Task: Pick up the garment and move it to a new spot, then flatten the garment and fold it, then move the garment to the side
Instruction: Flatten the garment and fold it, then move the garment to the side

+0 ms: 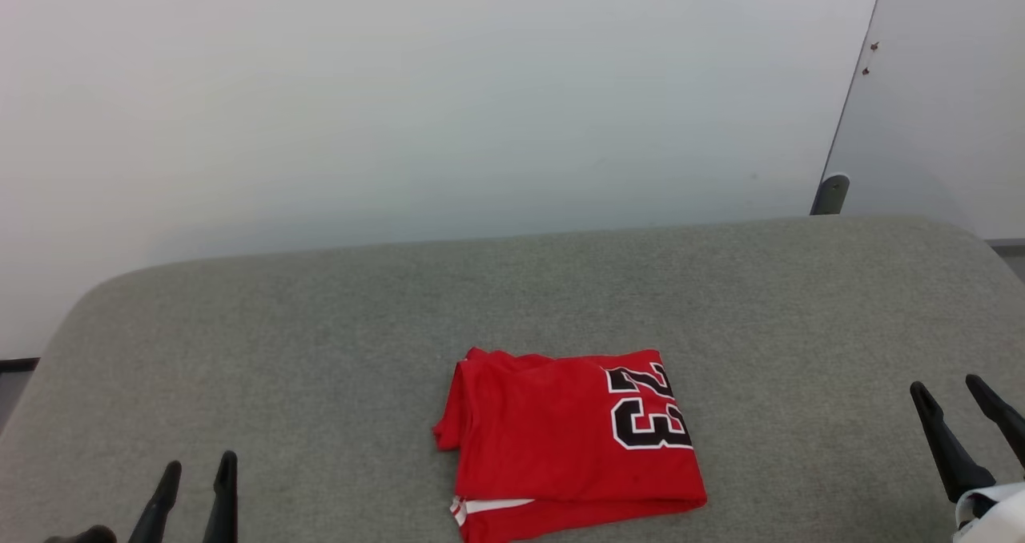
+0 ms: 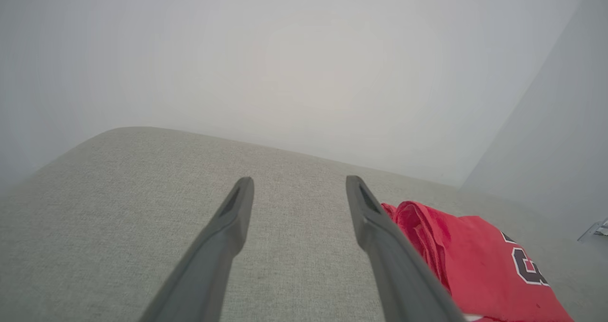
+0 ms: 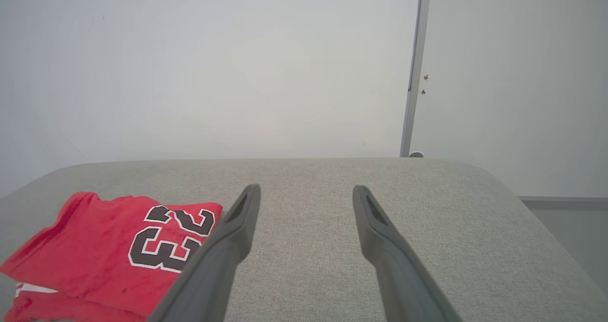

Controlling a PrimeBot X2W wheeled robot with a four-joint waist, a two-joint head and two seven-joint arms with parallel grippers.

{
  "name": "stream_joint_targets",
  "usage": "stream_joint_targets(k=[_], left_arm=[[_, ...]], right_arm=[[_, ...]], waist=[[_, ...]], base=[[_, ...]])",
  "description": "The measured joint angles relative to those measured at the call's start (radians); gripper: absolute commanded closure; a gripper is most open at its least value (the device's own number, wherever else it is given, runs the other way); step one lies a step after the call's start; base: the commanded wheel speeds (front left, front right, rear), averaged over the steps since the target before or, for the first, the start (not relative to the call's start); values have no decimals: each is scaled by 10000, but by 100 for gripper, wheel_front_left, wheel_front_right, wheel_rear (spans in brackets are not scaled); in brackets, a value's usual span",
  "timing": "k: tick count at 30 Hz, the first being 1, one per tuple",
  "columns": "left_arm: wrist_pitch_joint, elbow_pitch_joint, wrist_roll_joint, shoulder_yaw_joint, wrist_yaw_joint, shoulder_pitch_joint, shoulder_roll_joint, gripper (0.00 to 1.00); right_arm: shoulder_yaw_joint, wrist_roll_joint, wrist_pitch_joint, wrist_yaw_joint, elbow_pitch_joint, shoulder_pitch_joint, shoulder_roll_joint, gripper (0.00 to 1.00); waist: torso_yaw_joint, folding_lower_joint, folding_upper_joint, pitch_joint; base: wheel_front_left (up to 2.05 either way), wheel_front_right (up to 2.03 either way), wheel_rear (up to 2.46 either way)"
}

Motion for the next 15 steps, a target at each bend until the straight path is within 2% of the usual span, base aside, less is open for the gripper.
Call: stream_joint_targets(k=[15], left_arm=[[0,-15,59,-61,0,-7,69,0]], right_arm=[[-688,-495,288,0,-468,524,456,0]], waist=[[200,0,0,-3]], base=[[0,0,0]])
